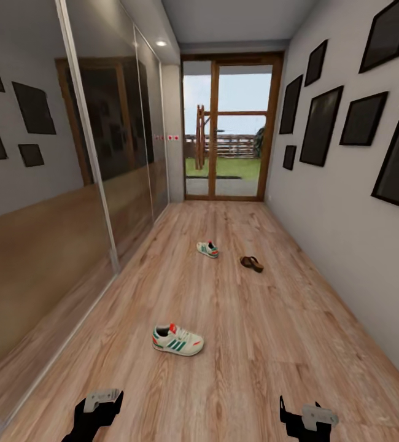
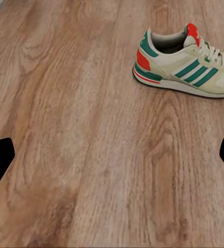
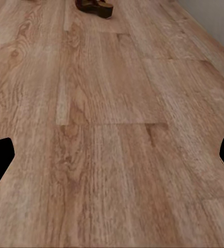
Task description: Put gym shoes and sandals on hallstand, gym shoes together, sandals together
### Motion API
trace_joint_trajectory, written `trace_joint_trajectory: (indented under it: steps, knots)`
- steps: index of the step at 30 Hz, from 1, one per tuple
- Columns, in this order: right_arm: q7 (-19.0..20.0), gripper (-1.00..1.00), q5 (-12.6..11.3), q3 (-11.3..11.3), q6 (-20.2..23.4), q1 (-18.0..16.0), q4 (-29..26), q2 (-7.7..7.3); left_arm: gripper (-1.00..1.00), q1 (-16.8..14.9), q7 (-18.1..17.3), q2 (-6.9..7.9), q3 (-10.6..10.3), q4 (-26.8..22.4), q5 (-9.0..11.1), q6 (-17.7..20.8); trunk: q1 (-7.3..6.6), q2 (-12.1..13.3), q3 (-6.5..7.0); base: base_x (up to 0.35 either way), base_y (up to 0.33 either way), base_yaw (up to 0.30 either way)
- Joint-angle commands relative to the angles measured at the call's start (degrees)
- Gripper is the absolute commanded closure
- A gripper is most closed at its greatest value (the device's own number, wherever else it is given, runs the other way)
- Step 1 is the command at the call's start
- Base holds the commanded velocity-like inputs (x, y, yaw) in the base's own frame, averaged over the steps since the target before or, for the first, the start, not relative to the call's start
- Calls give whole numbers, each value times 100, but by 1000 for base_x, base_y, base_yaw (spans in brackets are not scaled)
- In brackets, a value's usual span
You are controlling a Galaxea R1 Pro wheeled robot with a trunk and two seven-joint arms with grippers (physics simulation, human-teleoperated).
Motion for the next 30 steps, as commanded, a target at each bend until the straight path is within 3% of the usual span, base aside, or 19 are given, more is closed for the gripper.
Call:
trace_joint_trajectory:
  steps: [1, 9, 18, 30]
  knots:
    - [-25, -100, -46, 49, -16, -4, 1, -4, -100, -3, -33, -2, 49, 4, -42, -18, 2, -2, -6, 338, 0, -91]
    - [-25, -100, -46, 49, -16, -4, 1, -4, -100, 1, -33, -1, 44, 4, -42, -23, 2, -2, -6, 334, 43, -32]
    - [-25, -100, -46, 49, -16, -4, 0, 3, -100, 5, -33, 6, 43, 4, -42, -27, 2, -2, -6, 277, 188, -3]
    - [-33, -100, -63, 49, -16, -4, -16, 13, -100, 6, -34, 7, 43, -5, -42, -36, 2, -2, -83, 46, 223, 0]
